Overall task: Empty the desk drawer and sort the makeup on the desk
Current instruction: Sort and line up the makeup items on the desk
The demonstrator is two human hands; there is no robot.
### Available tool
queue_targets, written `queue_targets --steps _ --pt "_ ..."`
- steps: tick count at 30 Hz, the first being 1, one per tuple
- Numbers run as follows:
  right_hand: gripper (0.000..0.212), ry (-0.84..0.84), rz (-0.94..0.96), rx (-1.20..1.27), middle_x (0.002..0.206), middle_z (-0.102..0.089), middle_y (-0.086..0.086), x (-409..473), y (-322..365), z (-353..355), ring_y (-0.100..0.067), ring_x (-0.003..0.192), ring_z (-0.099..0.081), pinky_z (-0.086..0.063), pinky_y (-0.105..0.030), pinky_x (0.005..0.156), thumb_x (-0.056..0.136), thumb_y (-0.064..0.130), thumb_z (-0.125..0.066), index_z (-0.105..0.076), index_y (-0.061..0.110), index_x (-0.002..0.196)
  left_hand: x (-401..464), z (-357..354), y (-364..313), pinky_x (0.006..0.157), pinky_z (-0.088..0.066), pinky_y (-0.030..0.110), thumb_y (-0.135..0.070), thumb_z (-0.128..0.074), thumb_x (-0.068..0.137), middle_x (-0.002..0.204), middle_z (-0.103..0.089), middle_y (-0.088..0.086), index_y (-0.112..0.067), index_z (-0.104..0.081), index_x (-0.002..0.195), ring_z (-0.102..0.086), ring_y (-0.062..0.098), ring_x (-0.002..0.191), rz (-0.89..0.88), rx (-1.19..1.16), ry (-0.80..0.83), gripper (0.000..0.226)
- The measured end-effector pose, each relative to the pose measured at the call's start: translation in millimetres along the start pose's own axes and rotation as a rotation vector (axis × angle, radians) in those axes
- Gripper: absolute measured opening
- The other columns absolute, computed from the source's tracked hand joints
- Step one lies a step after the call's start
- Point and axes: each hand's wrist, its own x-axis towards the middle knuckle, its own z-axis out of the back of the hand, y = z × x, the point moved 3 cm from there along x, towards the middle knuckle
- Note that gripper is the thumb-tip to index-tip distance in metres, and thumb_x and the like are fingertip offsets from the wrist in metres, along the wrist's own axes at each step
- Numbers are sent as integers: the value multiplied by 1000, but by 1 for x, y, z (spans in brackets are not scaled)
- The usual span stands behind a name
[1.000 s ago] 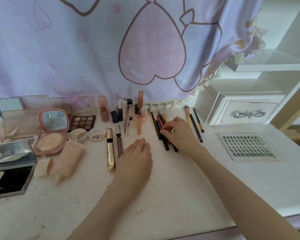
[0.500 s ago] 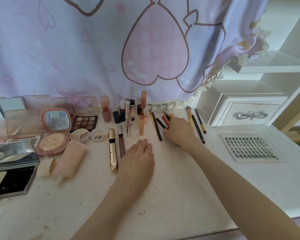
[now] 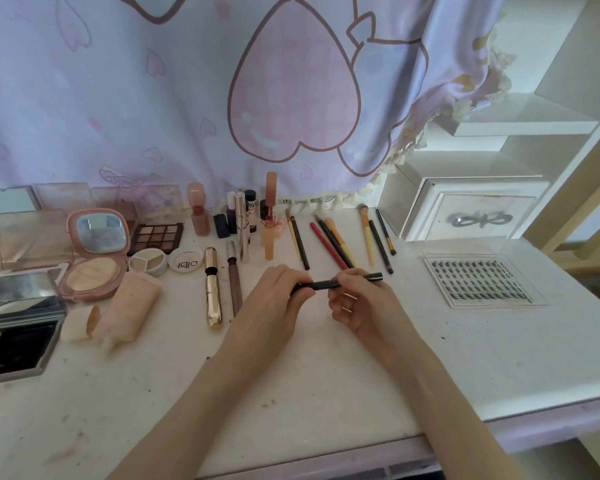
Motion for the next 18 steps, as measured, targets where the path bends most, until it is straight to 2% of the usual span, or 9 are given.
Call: queue_targets --steps 2,4,6,9,11,13,18 --pt "21 21 -14 7 63 -58 -10 -1 3 8 -18 58 -47 -40 -24 54 92 5 -48 -61 3 76 2 7 1 75 -36 6 -17 -53 91 85 -51 -14 -16 -59 97 -47 1 81 65 -136 -55 8" --pt "22 46 19 -130 64 -60 -10 -3 6 15 -19 59 -47 -40 -25 56 92 0 -47 -64 3 79 3 13 1 72 -38 4 -4 -55 89 85 -53 -18 -26 -55 95 -52 -7 79 145 -300 -93 23" --pt "24 97 111 -493 66 -63 -4 -7 10 16 -14 59 -52 -42 -24 58 93 -1 -46 -66 9 84 2 14 1 68 -39 5 -1 -55 88 80 -55 -17 -35 -51 92 -53 -9 74 173 -363 -53 35" --pt "14 157 323 -1132 72 -63 6 -11 11 9 -9 62 -54 -43 -21 62 94 15 -49 -62 20 92 1 11 -1 70 -41 7 -6 -59 87 81 -59 -17 -38 -52 88 -55 -4 78 132 -283 39 33" --pt "13 206 423 -1334 77 -62 5 -13 7 2 -11 67 -55 -42 -22 63 95 25 -50 -61 21 98 1 9 -4 72 -40 6 -8 -61 86 84 -58 -18 -33 -56 89 -54 -6 82 86 -242 59 25" --pt "15 212 462 -1344 75 -58 6 -12 0 -1 -7 64 -52 -39 -18 60 96 28 -48 -60 19 99 1 8 -5 74 -39 5 -7 -61 86 85 -57 -18 -30 -56 91 -54 -7 83 68 -248 46 24" --pt "15 122 519 -1275 59 -47 8 -12 -11 0 -9 49 -41 -31 -21 50 96 27 -47 -57 16 93 0 11 -2 73 -41 7 -3 -54 89 79 -58 -15 -38 -51 90 -57 -1 79 105 -320 16 35"
